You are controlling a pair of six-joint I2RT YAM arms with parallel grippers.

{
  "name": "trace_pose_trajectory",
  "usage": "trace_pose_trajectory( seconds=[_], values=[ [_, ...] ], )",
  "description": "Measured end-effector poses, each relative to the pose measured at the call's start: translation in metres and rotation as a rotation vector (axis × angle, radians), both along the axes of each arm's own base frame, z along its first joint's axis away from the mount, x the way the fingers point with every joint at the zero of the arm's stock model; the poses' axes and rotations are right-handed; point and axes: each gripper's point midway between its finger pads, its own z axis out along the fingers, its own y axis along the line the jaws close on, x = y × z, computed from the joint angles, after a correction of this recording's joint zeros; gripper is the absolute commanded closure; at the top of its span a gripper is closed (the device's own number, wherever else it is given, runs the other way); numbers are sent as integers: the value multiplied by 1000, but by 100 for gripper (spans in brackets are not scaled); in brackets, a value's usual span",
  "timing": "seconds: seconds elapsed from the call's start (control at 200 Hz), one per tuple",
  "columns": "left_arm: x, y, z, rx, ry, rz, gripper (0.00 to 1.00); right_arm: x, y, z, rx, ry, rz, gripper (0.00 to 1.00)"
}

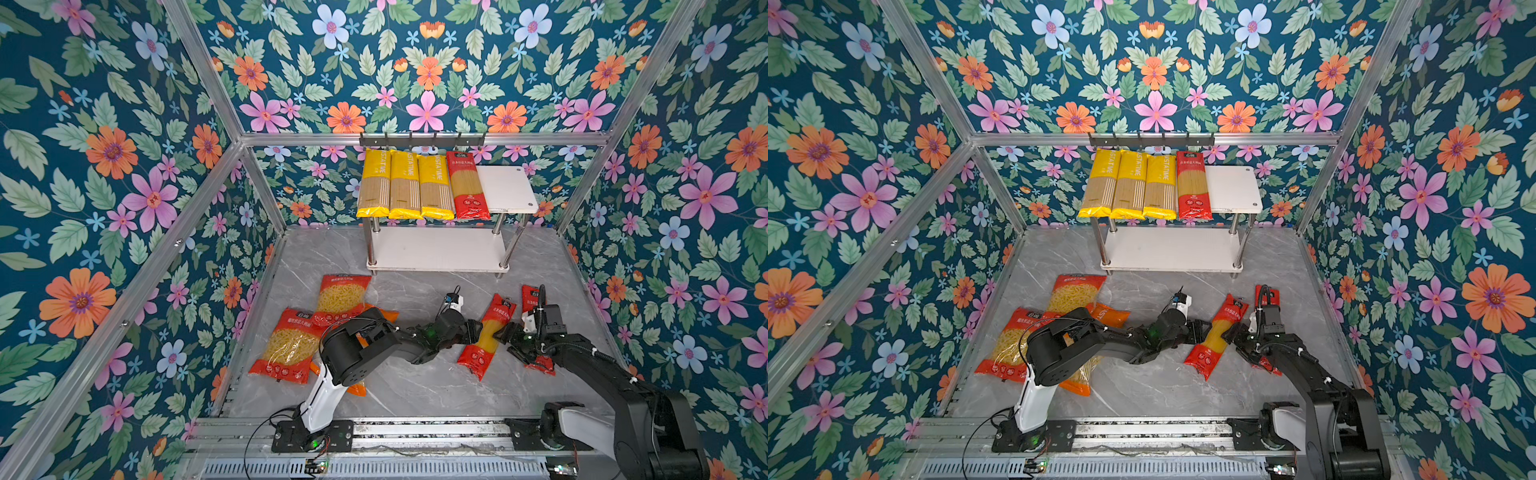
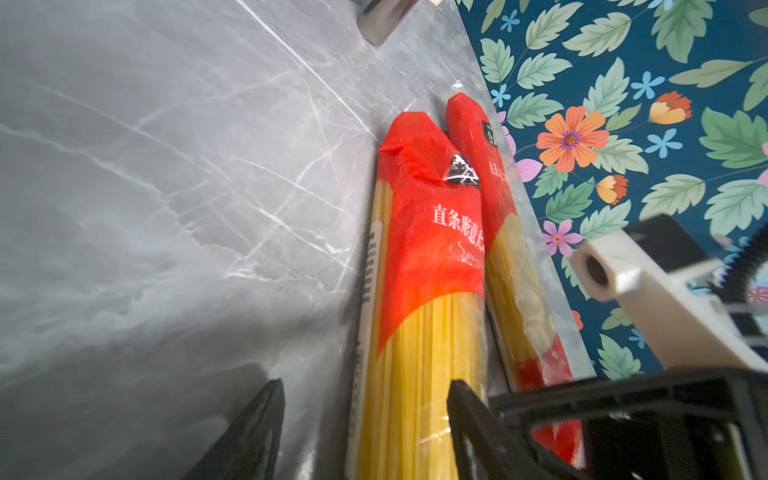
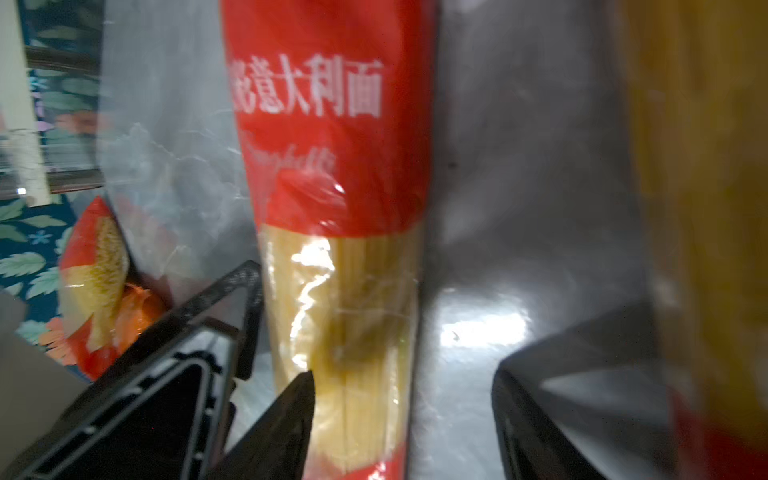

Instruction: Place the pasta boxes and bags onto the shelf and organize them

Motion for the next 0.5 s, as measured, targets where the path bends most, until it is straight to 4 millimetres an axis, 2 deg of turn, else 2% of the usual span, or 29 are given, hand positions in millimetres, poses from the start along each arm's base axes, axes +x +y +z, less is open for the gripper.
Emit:
trace_pose_trajectory(
  seconds=[0.205,0.355,0.445,0.5],
  values=[
    [-23,-12,0,-29,3,-54,35,28,13,6,50,-16,15,32],
    [-31,-4,1,-22,6,-60,35,38,21,12,89,-28,24,32],
    [-33,1,2,-19,7,-59,37,41,17,16,105,-38,15,32],
    [-33,3,5,-19,6,-57,38,42,8,17,108,-46,-13,32]
  ],
)
